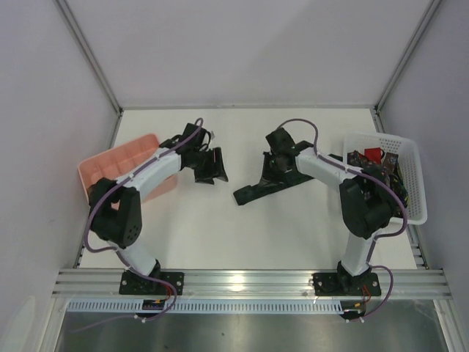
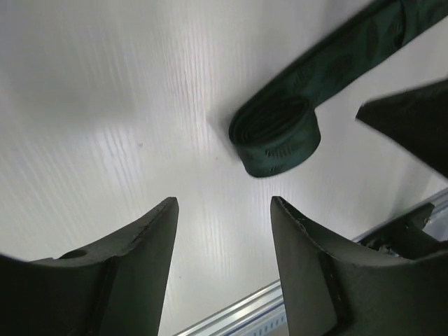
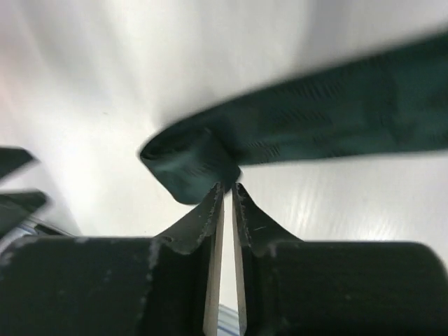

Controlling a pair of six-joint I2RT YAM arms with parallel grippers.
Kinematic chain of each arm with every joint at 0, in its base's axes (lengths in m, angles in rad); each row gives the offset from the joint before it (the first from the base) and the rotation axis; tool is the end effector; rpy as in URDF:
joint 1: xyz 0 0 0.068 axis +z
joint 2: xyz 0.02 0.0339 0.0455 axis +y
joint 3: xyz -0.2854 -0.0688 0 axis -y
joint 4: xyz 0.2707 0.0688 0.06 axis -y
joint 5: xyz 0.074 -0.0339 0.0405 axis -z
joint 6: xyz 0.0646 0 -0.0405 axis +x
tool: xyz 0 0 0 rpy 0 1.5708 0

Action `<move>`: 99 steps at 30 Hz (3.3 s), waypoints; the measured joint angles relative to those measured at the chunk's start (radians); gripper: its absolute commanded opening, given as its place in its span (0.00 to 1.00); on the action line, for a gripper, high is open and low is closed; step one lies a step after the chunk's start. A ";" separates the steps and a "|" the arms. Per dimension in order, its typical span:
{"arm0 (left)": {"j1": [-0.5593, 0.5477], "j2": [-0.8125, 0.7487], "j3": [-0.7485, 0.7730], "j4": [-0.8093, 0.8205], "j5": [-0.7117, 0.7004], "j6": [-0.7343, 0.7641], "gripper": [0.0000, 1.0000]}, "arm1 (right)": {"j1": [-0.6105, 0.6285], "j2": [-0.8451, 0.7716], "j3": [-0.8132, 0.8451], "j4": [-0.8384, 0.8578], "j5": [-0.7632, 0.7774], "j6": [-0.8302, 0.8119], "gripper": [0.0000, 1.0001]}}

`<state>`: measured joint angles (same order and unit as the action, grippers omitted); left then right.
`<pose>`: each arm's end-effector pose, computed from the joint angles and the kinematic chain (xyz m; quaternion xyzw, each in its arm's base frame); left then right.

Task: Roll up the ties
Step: Roll the tie

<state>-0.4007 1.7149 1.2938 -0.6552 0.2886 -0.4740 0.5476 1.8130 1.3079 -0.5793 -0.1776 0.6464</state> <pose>0.3584 -0.1718 0.2204 0.0000 0.9602 -0.2289 0.1603 0.3515 0.2277 0.1905 0.0264 0.9666 0.2060 0.1500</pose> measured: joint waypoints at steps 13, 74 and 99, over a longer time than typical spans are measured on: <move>-0.003 -0.156 -0.412 0.346 0.239 -0.243 0.66 | -0.024 0.111 0.121 -0.004 -0.273 -0.282 0.45; -0.002 0.052 -0.041 0.243 0.073 -0.142 0.34 | -0.061 0.020 -0.109 0.114 -0.175 0.149 0.00; -0.047 0.342 0.102 0.071 0.130 -0.020 0.24 | 0.271 0.068 -0.187 0.320 0.259 0.596 0.00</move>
<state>-0.4480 2.0571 1.3956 -0.5842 0.4183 -0.4942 0.8185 1.8805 1.1213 -0.2588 0.0818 1.2423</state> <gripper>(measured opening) 0.233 0.009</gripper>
